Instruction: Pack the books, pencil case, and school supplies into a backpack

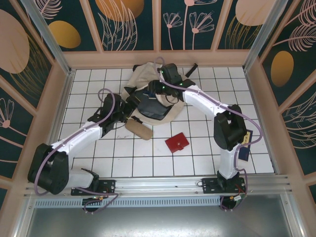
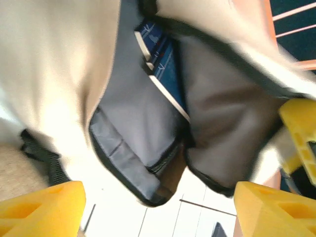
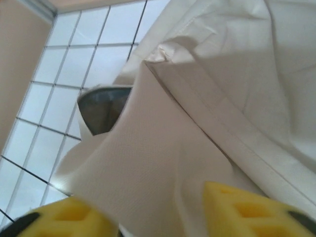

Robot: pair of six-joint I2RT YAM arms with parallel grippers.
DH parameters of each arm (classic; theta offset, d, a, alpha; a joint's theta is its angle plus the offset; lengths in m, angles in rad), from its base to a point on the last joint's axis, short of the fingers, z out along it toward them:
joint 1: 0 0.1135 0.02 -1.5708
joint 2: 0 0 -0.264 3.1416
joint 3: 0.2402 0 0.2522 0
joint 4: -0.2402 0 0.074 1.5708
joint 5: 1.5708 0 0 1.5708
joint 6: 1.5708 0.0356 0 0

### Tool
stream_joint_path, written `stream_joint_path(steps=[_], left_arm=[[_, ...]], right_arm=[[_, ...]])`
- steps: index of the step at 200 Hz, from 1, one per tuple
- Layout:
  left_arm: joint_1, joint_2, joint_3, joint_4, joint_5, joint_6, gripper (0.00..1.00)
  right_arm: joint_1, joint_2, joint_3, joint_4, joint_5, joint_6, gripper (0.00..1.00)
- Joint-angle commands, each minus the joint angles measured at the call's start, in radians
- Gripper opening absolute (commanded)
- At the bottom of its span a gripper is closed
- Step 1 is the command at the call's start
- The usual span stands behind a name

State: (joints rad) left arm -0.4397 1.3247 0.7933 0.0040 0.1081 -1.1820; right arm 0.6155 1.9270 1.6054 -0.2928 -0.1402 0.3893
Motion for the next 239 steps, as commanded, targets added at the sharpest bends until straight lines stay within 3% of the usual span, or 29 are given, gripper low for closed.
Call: stream_joint_path(steps=[1,22,51,97,133,173,239], left_arm=[[0.002,-0.048,0.049,-0.189,-0.079,0.198,0.82],[0.002,-0.089,0.07,-0.244,-0.109,0.303,0.86],[0.002,-0.11,0.088,-0.241,-0.093,0.436,0.91],[0.002,-0.067,0.173,-0.264,-0.103,0.524,0.96],[0.003,0.022,0.287,-0.279,-0.083,0.556,0.98],[0.003,0.114,0.376,-0.269,-0.028,0.559,0.99],[0.002,0.253,0.507,-0.271,0.045,0.535,0.98]], right_arm=[[-0.006,-0.106,-0.095,0.07,0.033,0.011,0.65],[-0.009,-0.204,-0.165,0.076,0.148,0.024,0.75],[-0.063,-0.341,-0.339,0.067,0.34,0.114,0.77],[-0.28,-0.578,-0.648,0.004,0.491,0.268,0.78],[-0.526,-0.71,-0.842,-0.026,0.43,0.319,0.78],[-0.766,-0.715,-0.944,-0.06,0.363,0.3,0.79],[-1.022,-0.714,-1.026,-0.034,0.36,0.292,0.83]])
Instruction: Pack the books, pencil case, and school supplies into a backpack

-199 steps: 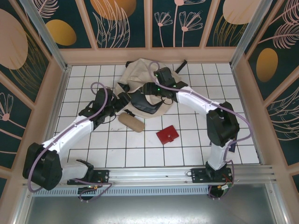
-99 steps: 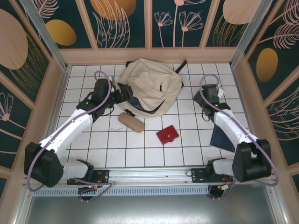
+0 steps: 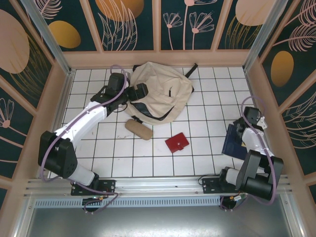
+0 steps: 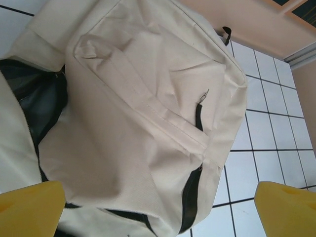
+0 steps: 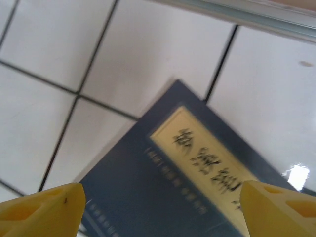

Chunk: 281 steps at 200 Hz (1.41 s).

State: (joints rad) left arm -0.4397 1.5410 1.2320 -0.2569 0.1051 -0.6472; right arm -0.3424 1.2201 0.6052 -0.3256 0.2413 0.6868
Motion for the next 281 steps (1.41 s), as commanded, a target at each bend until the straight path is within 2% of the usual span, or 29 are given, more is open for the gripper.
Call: stream_joint_path(steps=[1,28,62,71,92,111,134,180,236,281], left_arm=[[0.002,0.038,0.07,-0.01,0.051,0.0,0.98],[0.002,0.086,0.126,-0.004,0.077,-0.007,0.98],[0.002,0.131,0.15,0.017,0.103,-0.018,0.99],[0.002,0.138,0.147,0.029,0.112,-0.024,0.99],[0.001,0.151,0.132,0.077,0.16,-0.04,0.99],[-0.001,0.167,0.145,0.09,0.214,-0.036,0.98],[-0.021,0.22,0.173,0.105,0.263,-0.033,0.99],[-0.123,0.343,0.258,0.144,0.298,-0.065,0.98],[-0.287,0.48,0.365,0.169,0.286,-0.16,0.94],[-0.373,0.554,0.381,0.136,0.258,-0.273,0.8]], right_arm=[[-0.066,-0.008,-0.027,0.001,-0.025,-0.006,0.83],[-0.136,0.021,-0.046,0.033,-0.148,-0.04,0.84],[-0.223,0.081,-0.067,0.065,-0.222,-0.09,0.84],[-0.234,0.091,-0.067,0.069,-0.221,-0.096,0.84],[-0.233,0.094,-0.078,0.107,-0.317,-0.087,0.83],[-0.214,0.106,-0.072,0.118,-0.361,-0.085,0.83],[-0.185,0.135,-0.063,0.131,-0.473,-0.073,0.81],[-0.039,0.133,-0.079,0.166,-0.608,0.026,0.78],[0.065,0.042,-0.081,0.136,-0.649,0.055,0.76],[0.098,0.011,-0.08,0.036,-0.576,-0.027,0.74]])
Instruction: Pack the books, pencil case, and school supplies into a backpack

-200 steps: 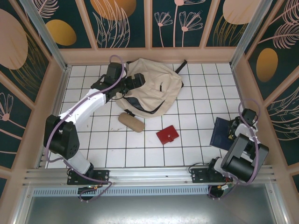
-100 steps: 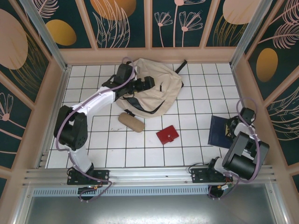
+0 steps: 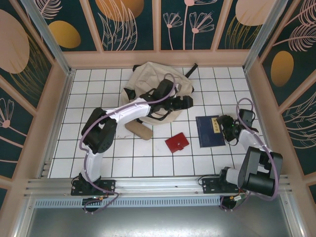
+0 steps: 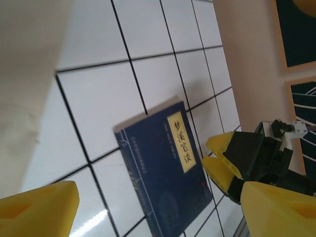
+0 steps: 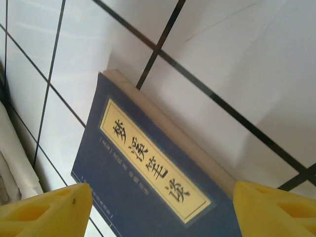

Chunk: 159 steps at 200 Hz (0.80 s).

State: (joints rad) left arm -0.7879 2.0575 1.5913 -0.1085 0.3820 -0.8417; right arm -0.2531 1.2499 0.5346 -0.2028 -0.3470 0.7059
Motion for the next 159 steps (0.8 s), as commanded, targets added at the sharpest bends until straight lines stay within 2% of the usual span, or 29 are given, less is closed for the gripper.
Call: stream_joint_path(steps=[1,14,43,62,91,125,159], left_arm=[[-0.026,0.039,0.021,-0.012,-0.019,-0.08,0.8],[-0.038,0.053,0.018,-0.02,-0.017,-0.088,0.8],[-0.061,0.086,0.022,-0.03,-0.003,-0.082,0.78],[-0.071,0.104,0.022,-0.044,0.001,-0.084,0.77],[-0.075,0.111,-0.002,-0.045,0.009,-0.065,0.77],[-0.075,0.114,-0.016,-0.039,0.036,-0.035,0.76],[-0.075,0.115,-0.022,-0.048,0.04,-0.017,0.76]], right_arm=[[0.009,-0.019,-0.011,-0.088,0.012,-0.047,0.74],[0.017,-0.017,-0.015,-0.113,0.022,-0.071,0.72],[0.069,-0.034,-0.016,-0.18,0.186,-0.072,0.73],[0.097,-0.041,-0.019,-0.192,0.212,-0.07,0.73],[0.138,-0.045,-0.013,-0.217,0.343,-0.056,0.76],[0.143,-0.123,0.024,-0.219,0.331,-0.087,0.77],[0.14,-0.113,0.013,-0.241,0.439,-0.074,0.8]])
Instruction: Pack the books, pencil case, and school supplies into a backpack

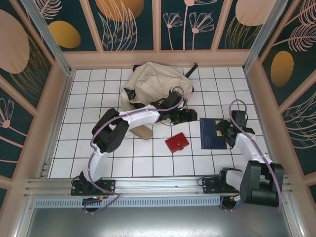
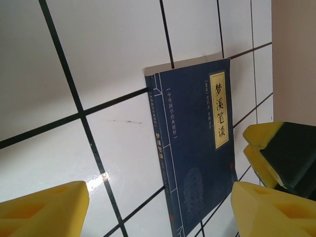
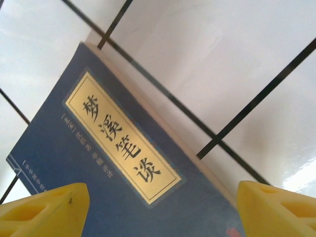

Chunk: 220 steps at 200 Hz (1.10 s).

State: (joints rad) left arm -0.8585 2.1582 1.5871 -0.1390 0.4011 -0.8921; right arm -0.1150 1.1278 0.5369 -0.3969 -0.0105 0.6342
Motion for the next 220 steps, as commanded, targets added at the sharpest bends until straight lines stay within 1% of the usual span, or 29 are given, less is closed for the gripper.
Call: stream_joint_path(steps=[1,31,48,59,78,99,132,144,167,189,220], left_arm=[[-0.005,0.014,-0.018,-0.017,0.022,0.034,0.76],[-0.005,0.021,-0.016,-0.028,0.026,0.042,0.77],[-0.004,0.033,-0.007,-0.039,0.03,0.049,0.77],[-0.004,0.047,0.007,-0.053,0.031,0.058,0.77],[-0.005,0.072,0.047,-0.092,0.029,0.082,0.76],[-0.003,0.09,0.076,-0.113,0.021,0.101,0.75],[-0.001,0.108,0.103,-0.144,0.003,0.119,0.73],[0.003,0.11,0.105,-0.148,-0.006,0.125,0.72],[0.012,0.115,0.105,-0.146,-0.002,0.128,0.67],[0.018,0.128,0.115,-0.148,-0.004,0.136,0.64],[0.032,0.137,0.139,-0.19,-0.052,0.148,0.64]], right_arm=[[0.002,0.012,0.009,-0.044,0.101,-0.002,0.8],[0.003,0.091,-0.006,-0.005,0.074,0.011,0.84],[0.004,0.104,-0.019,0.016,0.03,0.009,0.83],[0.004,0.101,-0.027,0.029,-0.027,0.014,0.82],[0.012,0.094,-0.038,0.064,-0.121,0.027,0.78],[0.047,0.093,-0.049,0.102,-0.205,0.058,0.73],[0.116,0.11,-0.052,0.174,-0.29,0.12,0.65],[0.14,0.115,-0.042,0.197,-0.295,0.138,0.63],[0.173,0.135,-0.015,0.227,-0.316,0.151,0.55],[0.19,0.166,0.007,0.252,-0.332,0.131,0.52],[0.191,0.219,0.034,0.202,-0.219,0.074,0.5]])
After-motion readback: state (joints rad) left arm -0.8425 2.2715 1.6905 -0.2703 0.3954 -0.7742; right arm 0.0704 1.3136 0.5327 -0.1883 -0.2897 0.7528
